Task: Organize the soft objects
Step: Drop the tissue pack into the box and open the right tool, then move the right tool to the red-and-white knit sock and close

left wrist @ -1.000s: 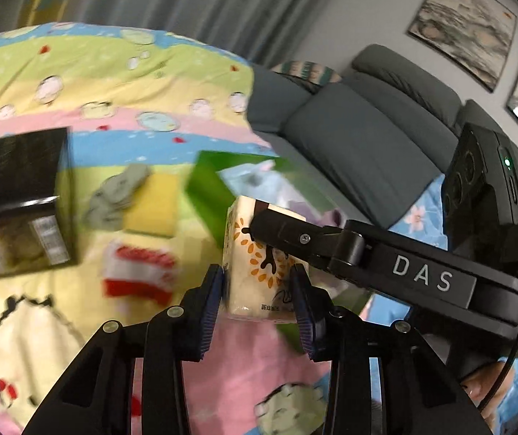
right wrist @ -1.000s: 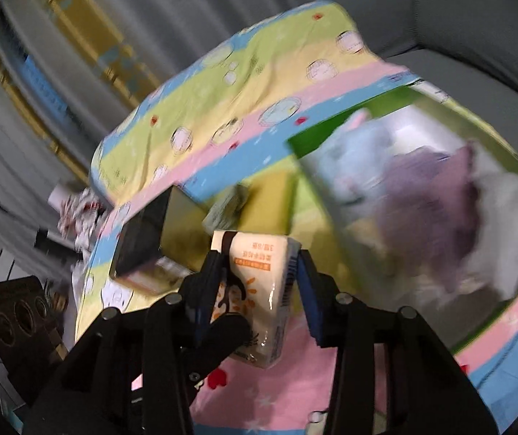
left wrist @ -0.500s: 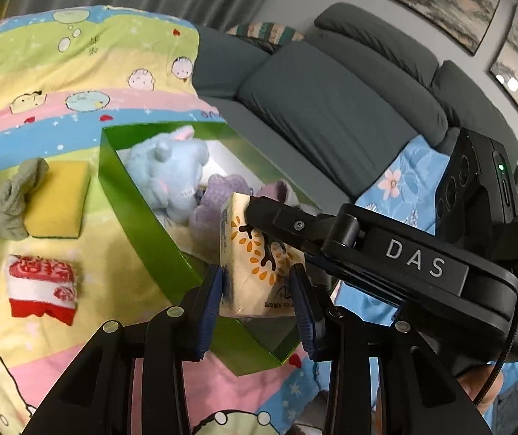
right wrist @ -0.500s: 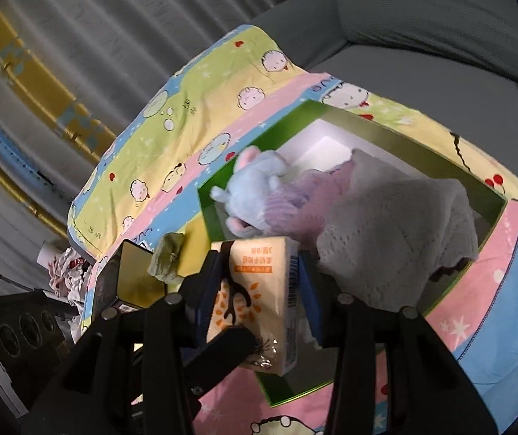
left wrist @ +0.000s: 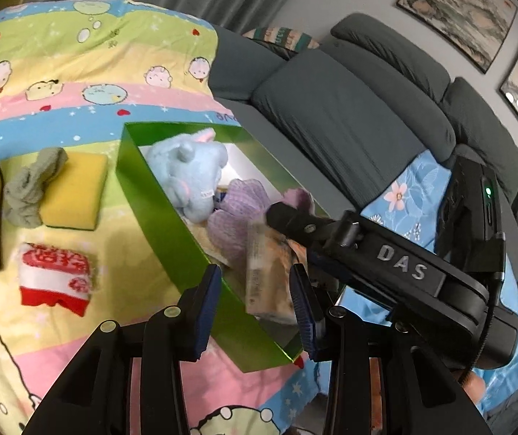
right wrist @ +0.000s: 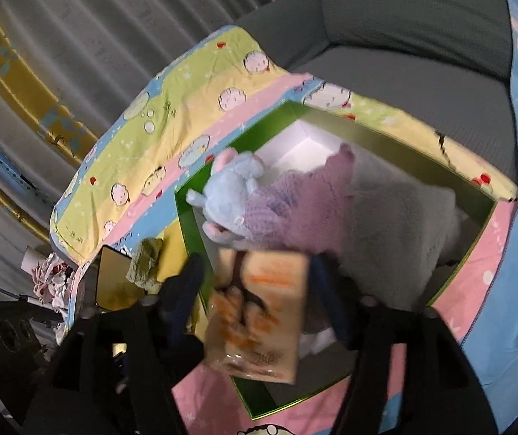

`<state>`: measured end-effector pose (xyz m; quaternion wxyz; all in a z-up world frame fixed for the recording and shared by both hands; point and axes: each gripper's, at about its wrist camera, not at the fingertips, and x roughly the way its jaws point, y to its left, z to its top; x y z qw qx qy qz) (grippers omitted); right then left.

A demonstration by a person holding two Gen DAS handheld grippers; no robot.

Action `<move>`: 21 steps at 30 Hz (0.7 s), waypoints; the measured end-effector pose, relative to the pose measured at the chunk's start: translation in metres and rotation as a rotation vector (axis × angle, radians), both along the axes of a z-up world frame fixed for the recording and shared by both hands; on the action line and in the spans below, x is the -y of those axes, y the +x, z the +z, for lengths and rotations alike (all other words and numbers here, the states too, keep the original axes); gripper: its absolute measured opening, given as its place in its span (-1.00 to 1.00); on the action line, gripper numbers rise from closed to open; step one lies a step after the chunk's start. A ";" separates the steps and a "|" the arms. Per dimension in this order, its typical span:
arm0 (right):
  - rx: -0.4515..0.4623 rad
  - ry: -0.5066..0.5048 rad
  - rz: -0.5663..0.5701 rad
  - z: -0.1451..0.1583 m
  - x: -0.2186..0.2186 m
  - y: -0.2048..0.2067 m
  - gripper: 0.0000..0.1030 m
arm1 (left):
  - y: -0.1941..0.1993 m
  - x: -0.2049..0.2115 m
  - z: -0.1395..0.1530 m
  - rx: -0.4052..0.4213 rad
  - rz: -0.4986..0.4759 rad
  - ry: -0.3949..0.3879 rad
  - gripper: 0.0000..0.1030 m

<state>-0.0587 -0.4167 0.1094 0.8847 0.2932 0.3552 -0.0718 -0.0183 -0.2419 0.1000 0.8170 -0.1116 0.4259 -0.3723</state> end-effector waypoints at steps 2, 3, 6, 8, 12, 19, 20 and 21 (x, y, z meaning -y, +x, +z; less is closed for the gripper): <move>0.021 -0.040 -0.016 0.007 -0.002 -0.004 0.44 | 0.001 -0.006 0.001 -0.008 0.010 0.000 -0.06; 0.031 -0.052 -0.016 0.010 -0.003 -0.006 0.47 | 0.000 -0.012 0.003 -0.008 0.022 -0.001 0.14; 0.052 -0.056 0.004 0.016 -0.007 -0.007 0.51 | 0.000 -0.024 0.007 0.010 0.057 -0.002 0.37; 0.058 -0.069 0.013 0.018 -0.011 -0.008 0.56 | 0.001 -0.034 0.009 0.011 0.074 0.003 0.51; 0.066 -0.092 0.033 0.023 -0.020 -0.006 0.67 | 0.000 -0.058 0.008 0.019 0.126 0.024 0.63; 0.073 -0.059 0.179 0.023 -0.056 0.009 0.77 | 0.004 -0.110 -0.007 -0.019 0.268 0.081 0.64; 0.062 -0.056 0.213 0.020 -0.065 0.014 0.77 | 0.005 -0.119 -0.009 -0.028 0.290 0.080 0.64; 0.051 -0.056 0.240 0.018 -0.073 0.019 0.77 | 0.005 -0.127 -0.011 -0.035 0.315 0.083 0.64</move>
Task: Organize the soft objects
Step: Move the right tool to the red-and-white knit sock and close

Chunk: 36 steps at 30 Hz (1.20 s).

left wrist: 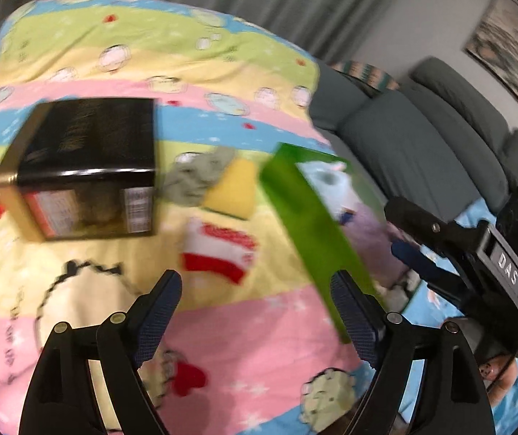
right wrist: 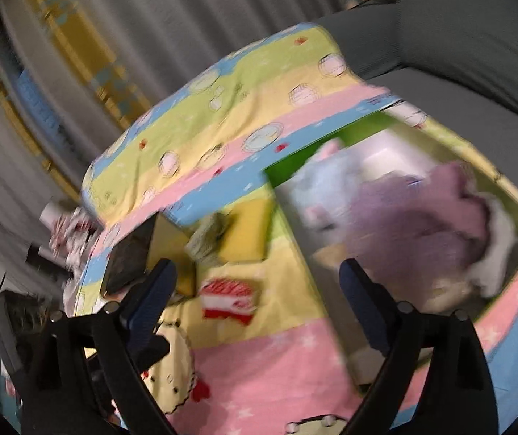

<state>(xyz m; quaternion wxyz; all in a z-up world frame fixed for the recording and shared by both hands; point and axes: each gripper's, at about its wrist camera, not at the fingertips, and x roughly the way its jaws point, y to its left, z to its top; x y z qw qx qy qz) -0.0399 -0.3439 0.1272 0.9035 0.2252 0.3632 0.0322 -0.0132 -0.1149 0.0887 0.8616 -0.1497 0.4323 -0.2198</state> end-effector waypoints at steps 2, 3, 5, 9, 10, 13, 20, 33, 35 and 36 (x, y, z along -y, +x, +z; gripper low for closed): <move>-0.035 -0.010 0.039 -0.007 -0.018 0.010 0.77 | 0.000 -0.016 -0.006 -0.009 0.057 0.018 0.64; -0.055 -0.019 0.055 -0.012 -0.028 0.015 0.77 | 0.000 -0.021 -0.009 -0.012 0.072 0.026 0.64; -0.095 -0.038 0.091 -0.022 -0.047 0.027 0.76 | -0.001 -0.031 -0.017 -0.029 0.102 0.052 0.64; -0.170 -0.050 0.135 -0.046 -0.074 0.049 0.74 | -0.004 -0.046 -0.028 -0.044 0.148 0.101 0.64; -0.195 -0.069 0.133 -0.054 -0.079 0.056 0.74 | -0.004 -0.050 -0.030 -0.047 0.159 0.109 0.64; -0.251 -0.127 0.103 -0.071 -0.086 0.072 0.73 | -0.007 -0.062 -0.036 -0.058 0.187 0.126 0.64; -0.308 -0.162 0.121 -0.102 -0.097 0.090 0.28 | -0.012 -0.078 -0.046 -0.087 0.224 0.143 0.64; -0.311 -0.010 0.422 -0.083 -0.121 0.038 0.22 | -0.022 -0.084 -0.047 -0.094 0.212 0.138 0.64; -0.325 -0.016 0.426 -0.087 -0.119 0.034 0.30 | -0.023 -0.083 -0.049 -0.098 0.203 0.133 0.64; -0.328 -0.019 0.413 -0.087 -0.117 0.034 0.45 | -0.024 -0.082 -0.050 -0.103 0.198 0.132 0.64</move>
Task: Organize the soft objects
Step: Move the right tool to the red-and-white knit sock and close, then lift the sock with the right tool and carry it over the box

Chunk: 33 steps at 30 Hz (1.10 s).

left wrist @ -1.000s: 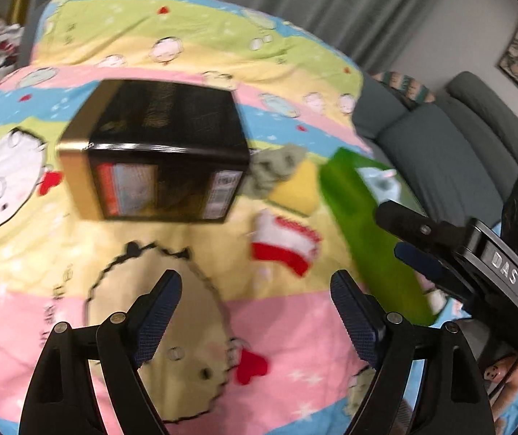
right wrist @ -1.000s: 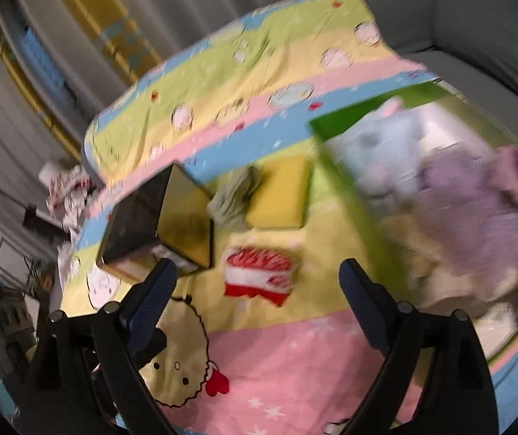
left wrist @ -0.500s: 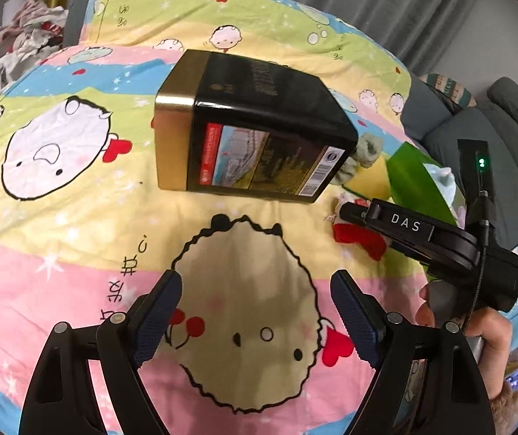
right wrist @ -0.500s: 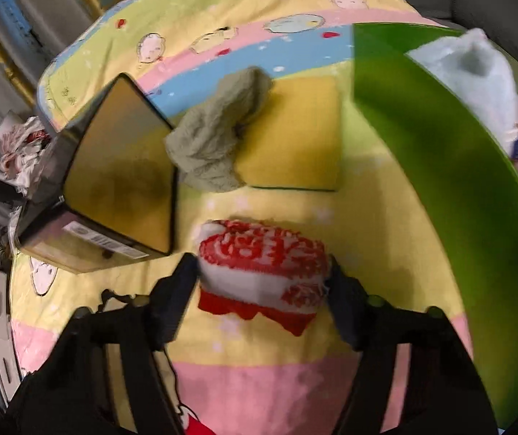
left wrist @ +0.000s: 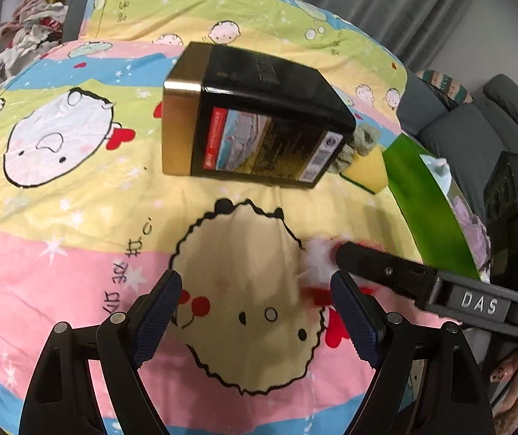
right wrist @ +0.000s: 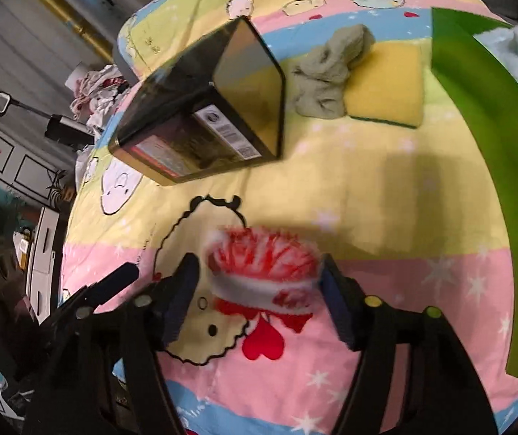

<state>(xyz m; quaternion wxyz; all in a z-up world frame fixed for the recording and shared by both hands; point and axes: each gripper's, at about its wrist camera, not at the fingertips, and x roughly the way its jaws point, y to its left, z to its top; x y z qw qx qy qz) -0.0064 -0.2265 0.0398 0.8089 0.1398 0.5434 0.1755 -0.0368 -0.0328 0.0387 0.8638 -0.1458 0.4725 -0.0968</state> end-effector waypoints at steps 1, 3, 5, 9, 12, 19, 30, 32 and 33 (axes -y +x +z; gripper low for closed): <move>0.002 -0.008 -0.016 0.000 0.003 0.000 0.58 | 0.000 0.003 -0.001 -0.008 -0.004 -0.002 0.64; 0.013 -0.007 -0.048 0.002 0.011 -0.002 0.59 | 0.000 0.005 -0.004 -0.017 -0.014 -0.002 0.64; 0.017 0.023 -0.070 0.005 0.020 -0.005 0.59 | 0.001 0.011 -0.006 -0.022 -0.028 -0.009 0.64; -0.005 0.096 -0.095 0.002 0.023 0.003 0.59 | 0.006 0.026 -0.009 -0.026 -0.067 -0.026 0.64; -0.037 0.100 -0.091 -0.007 0.019 0.006 0.49 | 0.011 0.037 -0.012 -0.018 -0.073 -0.006 0.64; -0.056 0.124 -0.073 -0.016 0.016 0.013 0.01 | 0.024 0.046 -0.015 -0.025 -0.116 -0.078 -0.08; 0.144 0.112 -0.214 0.049 0.063 -0.004 -0.03 | 0.030 0.102 0.051 0.156 -0.268 -0.058 -0.23; 0.197 0.094 -0.281 0.067 0.081 -0.007 -0.03 | 0.036 0.121 0.064 0.182 -0.309 -0.059 -0.24; 0.212 0.094 -0.307 0.073 0.091 -0.006 -0.03 | 0.040 0.133 0.074 0.205 -0.338 -0.053 -0.24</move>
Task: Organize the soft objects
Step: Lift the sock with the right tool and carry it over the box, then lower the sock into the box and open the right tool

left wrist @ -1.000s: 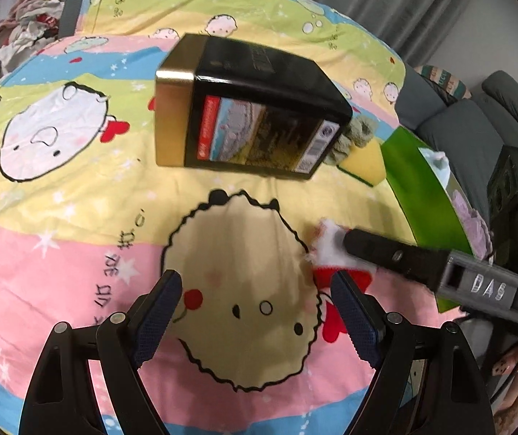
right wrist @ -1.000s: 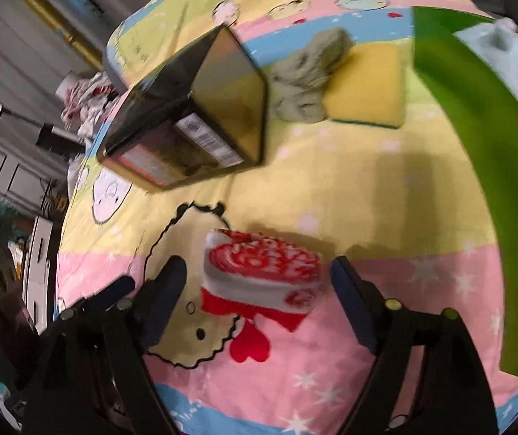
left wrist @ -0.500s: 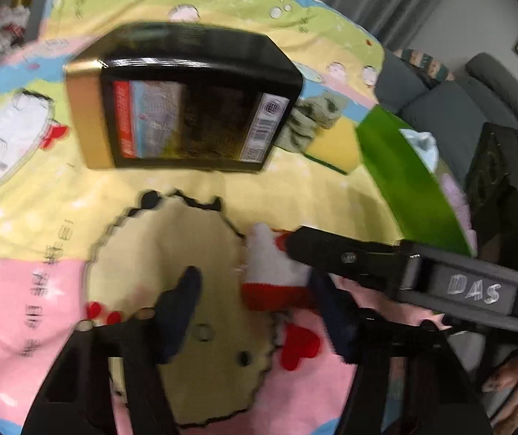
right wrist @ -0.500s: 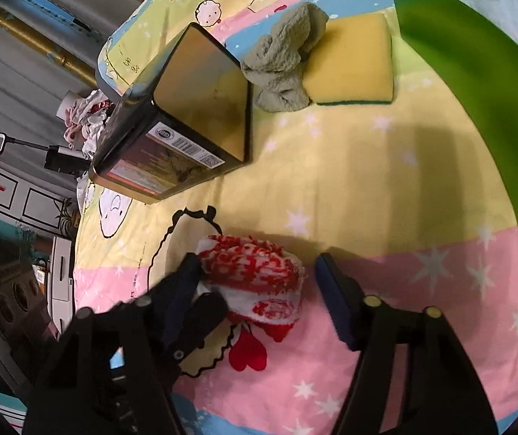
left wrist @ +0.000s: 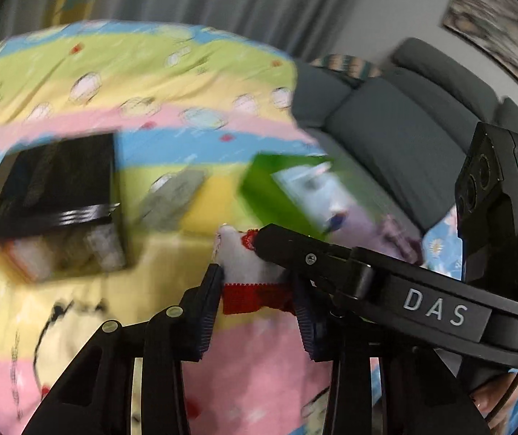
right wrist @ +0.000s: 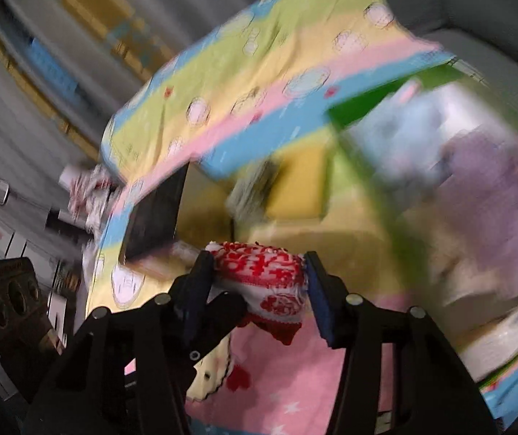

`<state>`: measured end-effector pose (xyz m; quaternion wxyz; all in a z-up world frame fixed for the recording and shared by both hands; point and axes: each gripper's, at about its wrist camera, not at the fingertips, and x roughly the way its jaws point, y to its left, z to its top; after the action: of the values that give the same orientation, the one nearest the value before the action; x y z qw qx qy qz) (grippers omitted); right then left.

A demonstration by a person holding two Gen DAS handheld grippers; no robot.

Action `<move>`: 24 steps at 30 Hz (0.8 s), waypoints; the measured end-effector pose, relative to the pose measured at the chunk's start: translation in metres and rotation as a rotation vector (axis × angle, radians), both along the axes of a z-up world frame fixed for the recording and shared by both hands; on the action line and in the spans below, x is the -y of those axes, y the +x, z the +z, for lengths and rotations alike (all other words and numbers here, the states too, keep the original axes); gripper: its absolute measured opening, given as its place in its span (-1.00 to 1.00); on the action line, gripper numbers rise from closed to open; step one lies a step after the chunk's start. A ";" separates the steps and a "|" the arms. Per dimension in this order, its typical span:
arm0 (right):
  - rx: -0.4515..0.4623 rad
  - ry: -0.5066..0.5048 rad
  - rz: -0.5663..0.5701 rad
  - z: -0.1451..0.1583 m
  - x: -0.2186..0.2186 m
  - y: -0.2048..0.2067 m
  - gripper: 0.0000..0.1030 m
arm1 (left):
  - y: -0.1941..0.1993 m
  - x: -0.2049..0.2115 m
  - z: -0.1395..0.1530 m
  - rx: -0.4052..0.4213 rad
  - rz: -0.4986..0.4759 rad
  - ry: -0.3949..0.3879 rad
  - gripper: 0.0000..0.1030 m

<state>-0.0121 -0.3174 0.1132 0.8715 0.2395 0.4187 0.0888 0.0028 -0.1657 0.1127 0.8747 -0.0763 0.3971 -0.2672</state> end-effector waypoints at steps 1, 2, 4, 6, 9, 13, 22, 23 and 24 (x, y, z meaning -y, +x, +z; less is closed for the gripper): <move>0.016 0.007 -0.023 0.006 0.010 0.001 -0.03 | 0.002 0.009 0.006 0.021 -0.016 0.002 -0.24; 0.038 0.017 -0.046 0.013 0.021 0.002 -0.03 | 0.006 0.018 0.013 0.038 -0.033 0.002 -0.24; 0.065 0.029 -0.099 0.025 0.044 0.005 -0.03 | 0.018 0.039 0.024 0.063 -0.079 -0.002 -0.24; 0.080 0.024 -0.141 0.033 0.060 0.008 -0.03 | 0.029 0.056 0.031 0.070 -0.118 -0.013 -0.24; 0.093 0.001 -0.202 0.043 0.082 0.016 -0.03 | 0.048 0.081 0.036 0.067 -0.173 -0.027 -0.24; 0.097 0.004 -0.277 0.040 0.113 0.022 -0.03 | 0.066 0.110 0.031 0.051 -0.225 -0.037 -0.24; 0.004 -0.004 -0.373 0.007 0.148 0.039 -0.05 | 0.089 0.152 -0.007 -0.036 -0.275 -0.007 -0.24; -0.008 0.001 -0.376 0.003 0.151 0.042 -0.05 | 0.091 0.155 -0.011 -0.045 -0.275 -0.004 -0.24; -0.018 0.006 -0.378 0.000 0.153 0.044 -0.05 | 0.093 0.156 -0.014 -0.057 -0.274 -0.001 -0.24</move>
<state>0.0315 -0.4701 0.1128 0.8681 0.3173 0.3737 -0.0777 0.0956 -0.3220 0.0982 0.8185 -0.0295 0.4281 -0.3820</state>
